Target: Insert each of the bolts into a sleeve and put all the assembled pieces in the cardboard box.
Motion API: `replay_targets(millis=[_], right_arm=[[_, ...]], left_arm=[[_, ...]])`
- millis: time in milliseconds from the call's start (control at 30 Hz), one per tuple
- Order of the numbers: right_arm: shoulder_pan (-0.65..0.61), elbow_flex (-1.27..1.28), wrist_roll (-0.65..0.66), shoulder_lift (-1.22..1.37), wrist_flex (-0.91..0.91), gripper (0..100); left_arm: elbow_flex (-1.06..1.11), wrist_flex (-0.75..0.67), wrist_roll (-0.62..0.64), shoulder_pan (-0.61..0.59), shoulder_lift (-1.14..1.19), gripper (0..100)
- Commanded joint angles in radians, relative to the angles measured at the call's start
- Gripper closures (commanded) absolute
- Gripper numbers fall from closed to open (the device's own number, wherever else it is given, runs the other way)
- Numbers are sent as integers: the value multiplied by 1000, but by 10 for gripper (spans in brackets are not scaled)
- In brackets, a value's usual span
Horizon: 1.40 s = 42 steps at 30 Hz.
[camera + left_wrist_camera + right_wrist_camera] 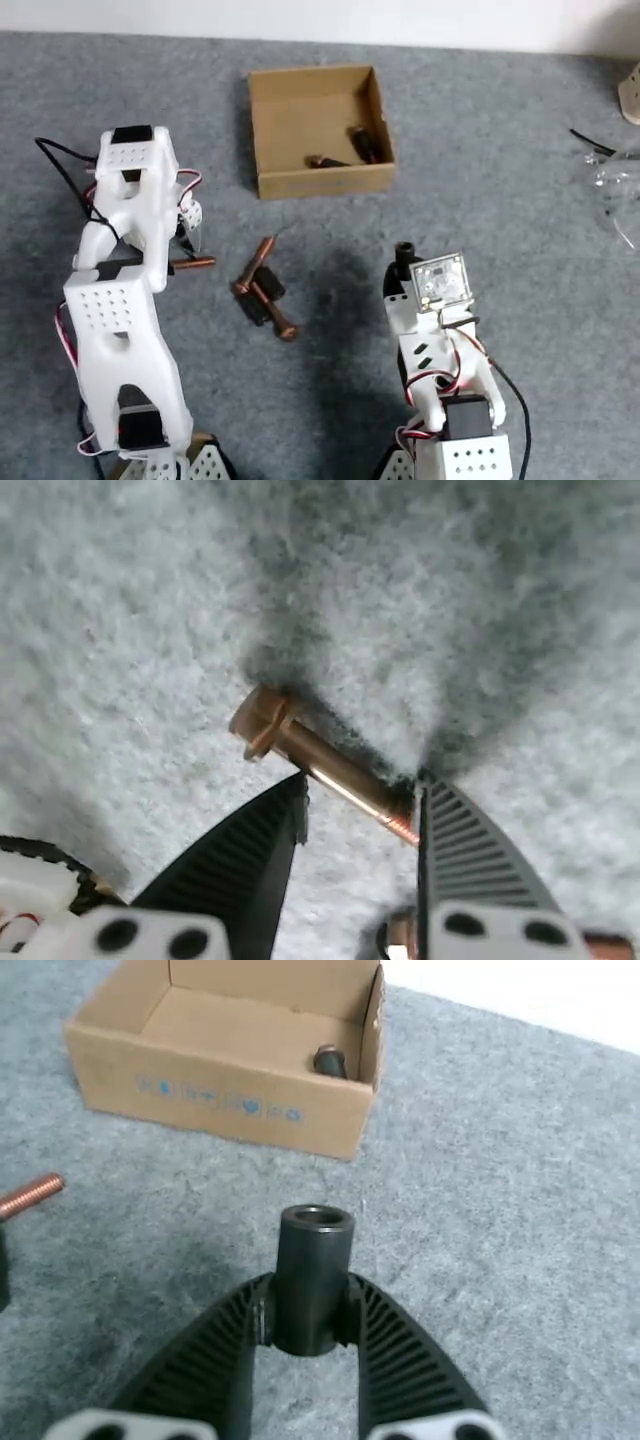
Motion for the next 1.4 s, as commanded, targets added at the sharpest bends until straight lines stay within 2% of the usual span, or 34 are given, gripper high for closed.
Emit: replay_targets(millis=[0, 400, 467, 567, 600, 933, 1200, 1367], right_arm=[[12, 51, -3, -13, -41, 994], [12, 51, -3, -13, -41, 994], [12, 51, -3, -13, -41, 994], [12, 51, -3, -13, -41, 994], [12, 51, -3, -13, -41, 994], [12, 51, -3, -13, -41, 994], [12, 51, -3, -13, -41, 994], [12, 51, -2, -13, -41, 994]], left_arm=[[-21, -8, 35, -1, 25, 822], [-7, -8, 34, -1, 28, 823], [-5, 9, 31, 7, 27, 862], [-13, 18, 29, 7, 25, 986], [-13, 18, 29, 4, 24, 1000], [-21, 26, 28, 10, 19, 996], [-240, 72, 26, 5, 15, 996], [-331, 72, 26, 4, -120, 996]])
